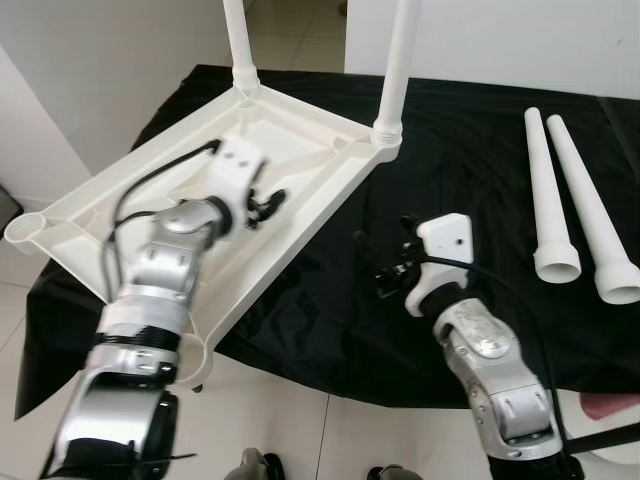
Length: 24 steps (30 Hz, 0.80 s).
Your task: Building children table
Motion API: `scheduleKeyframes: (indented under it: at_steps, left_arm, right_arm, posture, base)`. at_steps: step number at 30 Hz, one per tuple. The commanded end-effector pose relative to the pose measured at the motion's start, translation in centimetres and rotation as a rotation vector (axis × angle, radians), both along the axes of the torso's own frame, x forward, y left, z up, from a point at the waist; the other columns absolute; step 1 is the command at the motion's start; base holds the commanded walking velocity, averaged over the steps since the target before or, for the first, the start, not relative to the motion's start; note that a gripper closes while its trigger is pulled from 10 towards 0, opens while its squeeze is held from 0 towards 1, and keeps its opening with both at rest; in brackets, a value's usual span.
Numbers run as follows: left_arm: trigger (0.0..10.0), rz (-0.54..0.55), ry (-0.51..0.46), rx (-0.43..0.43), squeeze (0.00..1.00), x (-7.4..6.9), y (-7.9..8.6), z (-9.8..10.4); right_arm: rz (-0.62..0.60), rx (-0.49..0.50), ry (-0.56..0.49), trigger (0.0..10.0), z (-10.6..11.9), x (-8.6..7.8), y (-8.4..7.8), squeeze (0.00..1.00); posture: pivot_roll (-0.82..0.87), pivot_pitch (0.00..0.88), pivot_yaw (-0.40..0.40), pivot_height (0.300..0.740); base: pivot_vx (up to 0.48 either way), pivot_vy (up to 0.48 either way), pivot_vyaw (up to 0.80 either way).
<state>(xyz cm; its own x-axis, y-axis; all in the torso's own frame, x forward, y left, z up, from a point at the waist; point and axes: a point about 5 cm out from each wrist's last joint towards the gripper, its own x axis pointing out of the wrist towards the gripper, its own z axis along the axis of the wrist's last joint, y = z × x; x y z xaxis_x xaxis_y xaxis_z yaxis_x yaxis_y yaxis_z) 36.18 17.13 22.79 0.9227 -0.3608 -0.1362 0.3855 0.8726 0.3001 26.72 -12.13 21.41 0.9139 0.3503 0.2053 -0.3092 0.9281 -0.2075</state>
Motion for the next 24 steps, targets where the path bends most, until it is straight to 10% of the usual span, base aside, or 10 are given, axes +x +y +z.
scheduleKeyframes:
  at_steps: [1, 3, 4, 9, 24]
  left_arm:
    - [10.0, -0.033, 0.067, 0.013, 1.0, -0.9, 0.6, -0.9]
    - [10.0, -0.042, 0.085, 0.014, 1.0, -1.2, 0.8, -1.1]
    - [10.0, -0.032, 0.114, 0.001, 0.0, -1.6, 1.4, -1.2]
    - [10.0, -0.009, 0.255, -0.101, 0.0, -3.5, 2.3, -2.2]
    - [10.0, 0.213, 0.236, -0.029, 0.0, -2.4, 3.2, -4.5]
  right_arm:
    - [0.008, -0.001, -0.006, 10.0, 0.0, -0.1, 0.2, 0.0]
    - [0.01, -0.001, -0.006, 10.0, 0.0, -0.2, 0.2, 0.0]
    - [0.013, -0.001, -0.006, 10.0, 0.0, -0.2, 0.3, 0.0]
    - [0.028, 0.003, -0.001, 10.0, -0.2, -0.3, 0.6, 0.0]
    - [0.048, 0.008, 0.002, 10.0, -0.3, -0.1, 1.0, 0.0]
  posture:
    - [-0.16, 0.107, 0.097, 0.74]
    - [-0.16, 0.107, 0.097, 0.74]
    - [-0.16, 0.105, 0.098, 0.74]
    - [-0.14, 0.095, 0.097, 0.74]
    - [-0.14, 0.091, 0.088, 0.74]
  base:
    - [0.0, 0.0, 0.0]
    - [0.0, 0.0, 0.0]
    - [0.0, 0.0, 0.0]
    - [0.0, 0.0, 0.0]
    - [0.0, 0.0, 0.0]
